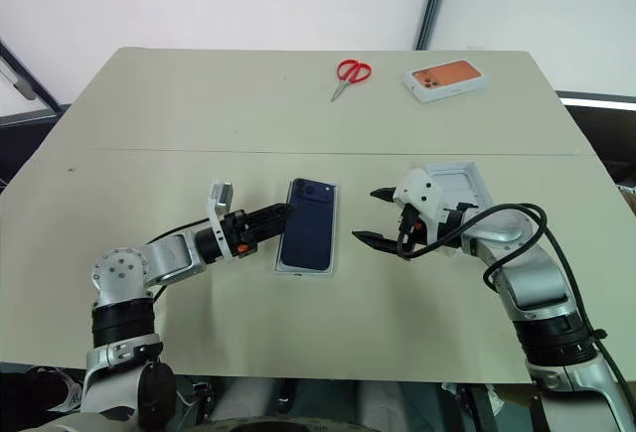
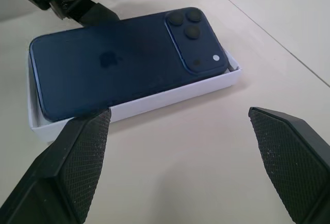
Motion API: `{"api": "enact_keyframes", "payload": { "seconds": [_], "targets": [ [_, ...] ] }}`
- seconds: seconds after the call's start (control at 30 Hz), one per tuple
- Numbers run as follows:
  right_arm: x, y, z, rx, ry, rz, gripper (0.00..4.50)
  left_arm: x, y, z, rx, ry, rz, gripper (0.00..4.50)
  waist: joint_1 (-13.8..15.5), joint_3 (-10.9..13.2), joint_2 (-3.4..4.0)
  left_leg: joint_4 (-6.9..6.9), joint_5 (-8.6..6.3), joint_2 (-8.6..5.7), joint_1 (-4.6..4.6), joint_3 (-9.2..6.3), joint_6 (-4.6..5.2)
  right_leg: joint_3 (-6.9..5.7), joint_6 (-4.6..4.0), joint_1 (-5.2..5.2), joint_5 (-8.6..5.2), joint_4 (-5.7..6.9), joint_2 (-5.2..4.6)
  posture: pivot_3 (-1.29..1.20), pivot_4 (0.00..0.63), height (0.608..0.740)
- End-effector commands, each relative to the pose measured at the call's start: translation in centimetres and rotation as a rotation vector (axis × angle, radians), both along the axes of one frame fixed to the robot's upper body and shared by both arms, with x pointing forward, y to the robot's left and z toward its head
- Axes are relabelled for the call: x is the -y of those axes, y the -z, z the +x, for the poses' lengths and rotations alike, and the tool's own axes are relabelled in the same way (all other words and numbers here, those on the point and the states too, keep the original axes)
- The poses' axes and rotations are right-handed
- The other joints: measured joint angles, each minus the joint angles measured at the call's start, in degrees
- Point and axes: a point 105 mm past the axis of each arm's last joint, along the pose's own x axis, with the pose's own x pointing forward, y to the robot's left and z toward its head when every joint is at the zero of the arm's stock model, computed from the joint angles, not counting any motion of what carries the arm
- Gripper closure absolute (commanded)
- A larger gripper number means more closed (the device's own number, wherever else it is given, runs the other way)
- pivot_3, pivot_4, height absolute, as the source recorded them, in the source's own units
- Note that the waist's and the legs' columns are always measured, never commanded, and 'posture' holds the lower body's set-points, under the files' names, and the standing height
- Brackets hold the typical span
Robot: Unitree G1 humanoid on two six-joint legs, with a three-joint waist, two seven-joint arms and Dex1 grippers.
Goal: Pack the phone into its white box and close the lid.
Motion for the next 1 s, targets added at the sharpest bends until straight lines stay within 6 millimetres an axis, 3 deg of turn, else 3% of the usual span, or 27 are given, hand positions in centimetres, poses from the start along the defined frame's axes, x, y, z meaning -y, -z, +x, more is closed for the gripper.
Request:
{"api": "enact_keyframes", "payload": {
  "seconds": [0.03,0.27,0.6,0.63,0.73,0.8,0.93,0.97,1.0],
  "targets": [
    [-0.6,-1.2,0.2,0.043,-0.008,0.038,0.0,0.0,0.7,-0.7,-0.016,0.034,0.073,0.03,-0.07,0.0,0.0,0.0,0.0,0.0,0.01,0.0,0.0,0.0,0.0,0.0,0.0,0.0,0.01,0.0,0.15,0.74],
    [-0.7,-1.1,0.6,0.05,-0.003,0.037,0.0,-0.7,-0.3,-0.9,0.018,0.058,0.084,0.03,-0.16,0.01,-0.01,-0.11,-0.02,0.01,-0.02,0.0,0.02,0.02,0.0,-0.11,0.0,-0.01,0.01,0.0,0.15,0.74],
    [-1.3,-0.3,0.8,0.037,-0.003,0.015,0.0,-4.1,-3.4,-0.1,0.158,0.022,0.189,0.03,-0.35,0.04,-0.02,-0.11,-0.01,0.02,-0.05,-0.01,0.02,0.03,-0.01,-0.16,0.0,-0.02,0.02,0.0,0.15,0.74],
    [-1.3,-0.2,0.9,0.027,0.0,0.017,0.0,-4.5,-3.3,0.3,0.162,-0.01,0.208,0.27,-0.35,0.04,0.0,-0.11,-0.01,0.02,-0.05,-0.01,0.02,0.03,-0.01,-0.16,0.0,-0.02,0.02,0.0,0.15,0.74],
    [-1.6,-0.1,1.3,0.023,0.024,0.035,0.9,-5.8,-2.3,1.6,0.117,-0.09,0.238,1.39,-0.29,0.05,0.0,-0.12,-0.01,0.01,-0.05,-0.01,0.02,0.04,-0.01,-0.17,0.0,-0.02,0.01,0.0,0.15,0.74],
    [-2.0,0.6,1.3,0.027,0.027,0.008,1.76,-6.2,-1.8,1.9,0.107,-0.106,0.262,2.24,-0.46,0.05,0.0,-0.12,-0.01,0.02,-0.05,-0.01,0.01,0.04,-0.02,-0.18,0.0,-0.02,0.02,0.0,0.15,0.74],
    [-3.1,1.8,0.7,0.017,0.005,-0.011,3.92,-5.9,0.4,1.7,0.092,-0.084,0.365,4.33,-0.47,0.05,0.01,-0.14,-0.01,0.01,-0.07,-0.01,0.01,0.05,-0.01,-0.21,0.0,-0.02,0.01,0.0,0.15,0.74],
    [-3.3,2.2,0.6,0.014,0.003,-0.022,4.45,-5.8,1.1,1.5,0.09,-0.072,0.398,4.5,-0.46,0.05,0.01,-0.16,-0.01,0.0,-0.07,0.0,0.01,0.06,-0.01,-0.21,0.0,-0.03,0.0,0.0,0.15,0.74],
    [-3.5,2.6,0.5,0.015,0.004,-0.037,4.48,-5.7,1.8,1.4,0.09,-0.059,0.426,4.5,-0.46,0.05,0.01,-0.16,-0.01,0.0,-0.07,0.0,0.02,0.06,-0.01,-0.21,0.0,-0.04,0.0,0.0,0.15,0.74]
  ]
}}
